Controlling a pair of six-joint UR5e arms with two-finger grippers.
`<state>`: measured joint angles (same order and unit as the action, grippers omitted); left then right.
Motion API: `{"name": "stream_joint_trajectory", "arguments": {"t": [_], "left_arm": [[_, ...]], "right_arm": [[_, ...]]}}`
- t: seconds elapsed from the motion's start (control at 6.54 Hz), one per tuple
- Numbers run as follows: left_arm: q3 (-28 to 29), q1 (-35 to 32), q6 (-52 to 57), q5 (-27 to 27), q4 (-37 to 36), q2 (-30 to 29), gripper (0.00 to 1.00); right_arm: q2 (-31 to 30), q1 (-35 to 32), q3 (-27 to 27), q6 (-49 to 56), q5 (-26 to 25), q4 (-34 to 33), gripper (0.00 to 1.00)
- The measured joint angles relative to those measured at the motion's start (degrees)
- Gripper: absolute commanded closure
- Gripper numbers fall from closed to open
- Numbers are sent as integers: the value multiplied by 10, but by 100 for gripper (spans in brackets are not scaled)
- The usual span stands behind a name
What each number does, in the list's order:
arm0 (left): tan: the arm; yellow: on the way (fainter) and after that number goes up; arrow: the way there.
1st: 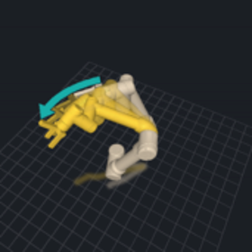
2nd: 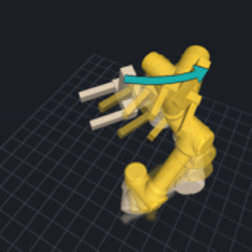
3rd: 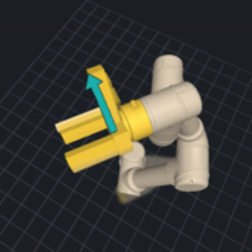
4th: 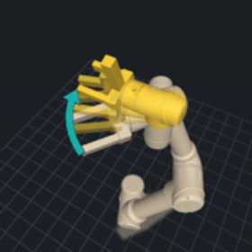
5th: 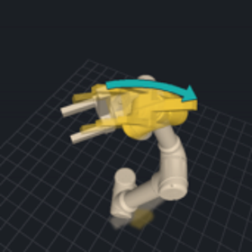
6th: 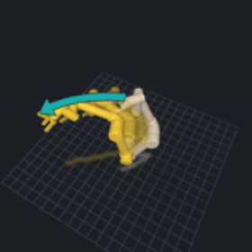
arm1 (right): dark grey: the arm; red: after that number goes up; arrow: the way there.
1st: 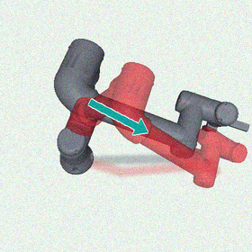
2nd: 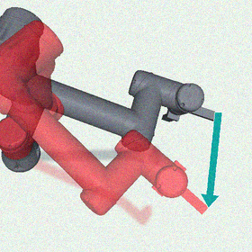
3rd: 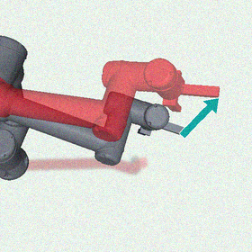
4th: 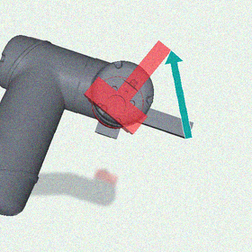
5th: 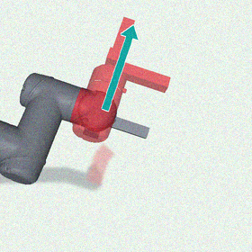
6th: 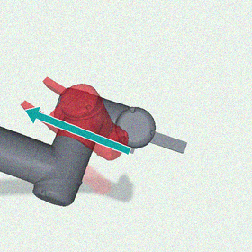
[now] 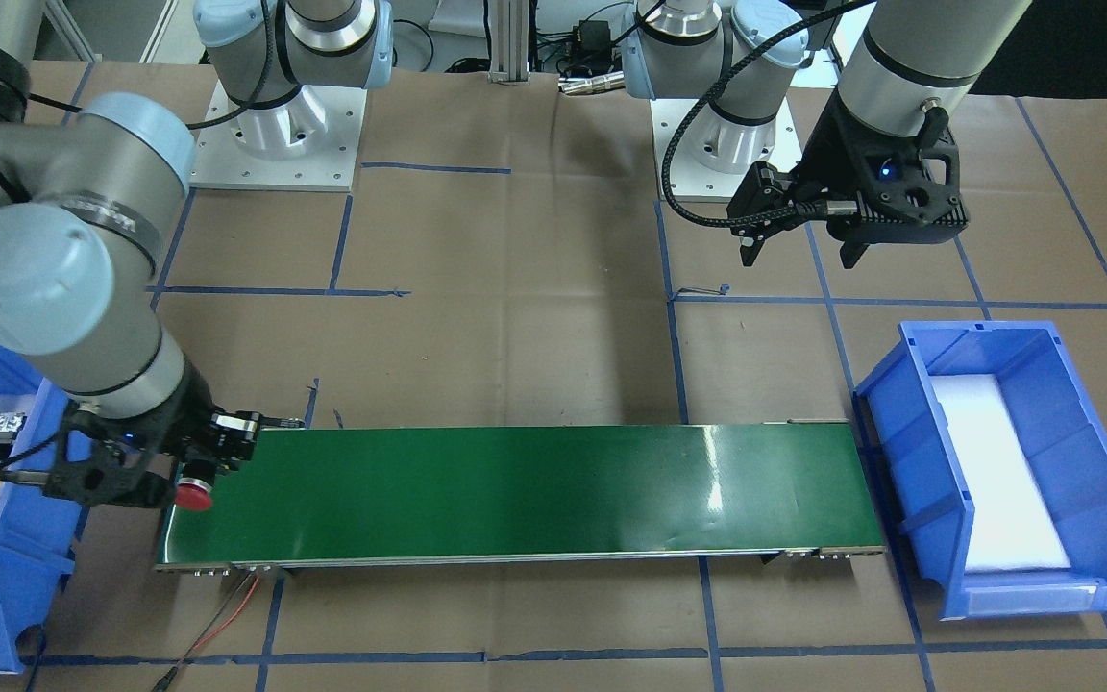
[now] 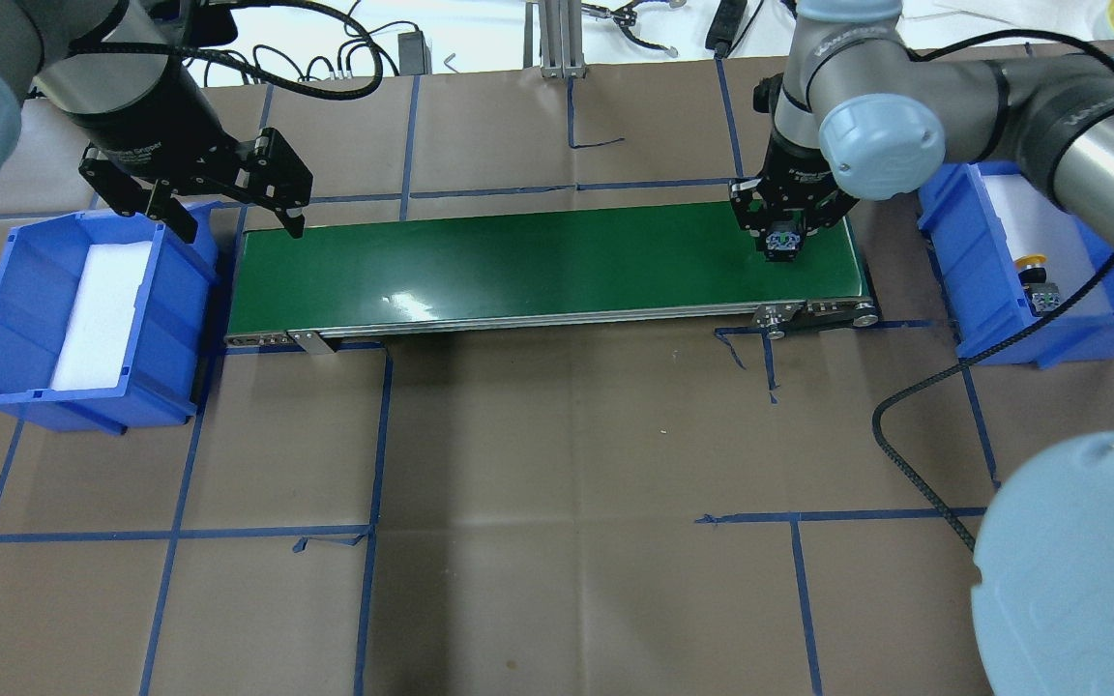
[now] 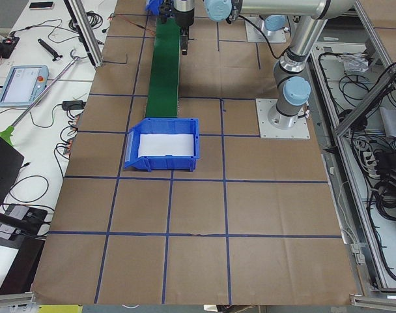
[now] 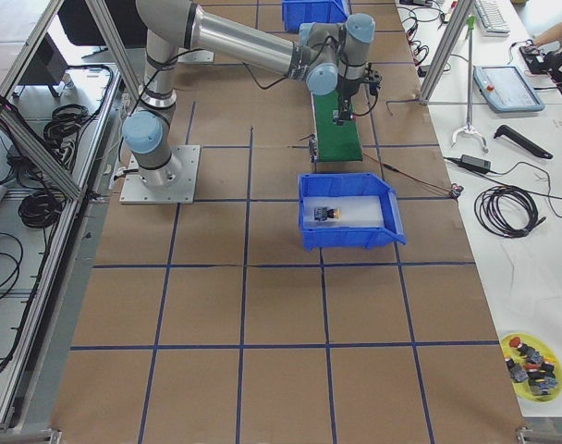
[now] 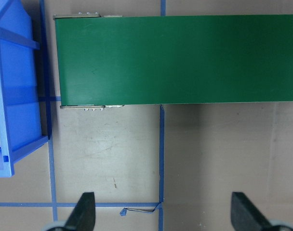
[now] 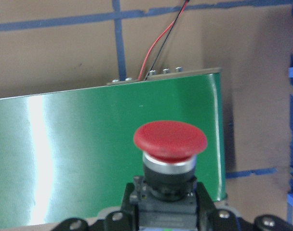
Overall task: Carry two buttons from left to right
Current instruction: 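Lift the red button and carry it into the blue bin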
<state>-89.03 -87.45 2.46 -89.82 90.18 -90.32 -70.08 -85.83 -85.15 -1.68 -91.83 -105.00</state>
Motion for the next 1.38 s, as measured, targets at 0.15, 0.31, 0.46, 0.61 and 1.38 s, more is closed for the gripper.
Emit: {"name": "stream_joint_trajectory", "arguments": {"t": [0.15,0.31,0.46,0.61,1.38], "left_arm": [[0,0,0,0,0,0,0],[0,0,0,0,0,0,0],[0,0,0,0,0,0,0],[0,0,0,0,0,0,0],[0,0,0,0,0,0,0]], "right_arm": [[-10,55,33,44,3,59,94],[-5,120,57,119,4,95,94],[9,177,71,203,5,103,94],[26,214,84,258,4,102,94],[129,234,111,300,4,19,94]]}}
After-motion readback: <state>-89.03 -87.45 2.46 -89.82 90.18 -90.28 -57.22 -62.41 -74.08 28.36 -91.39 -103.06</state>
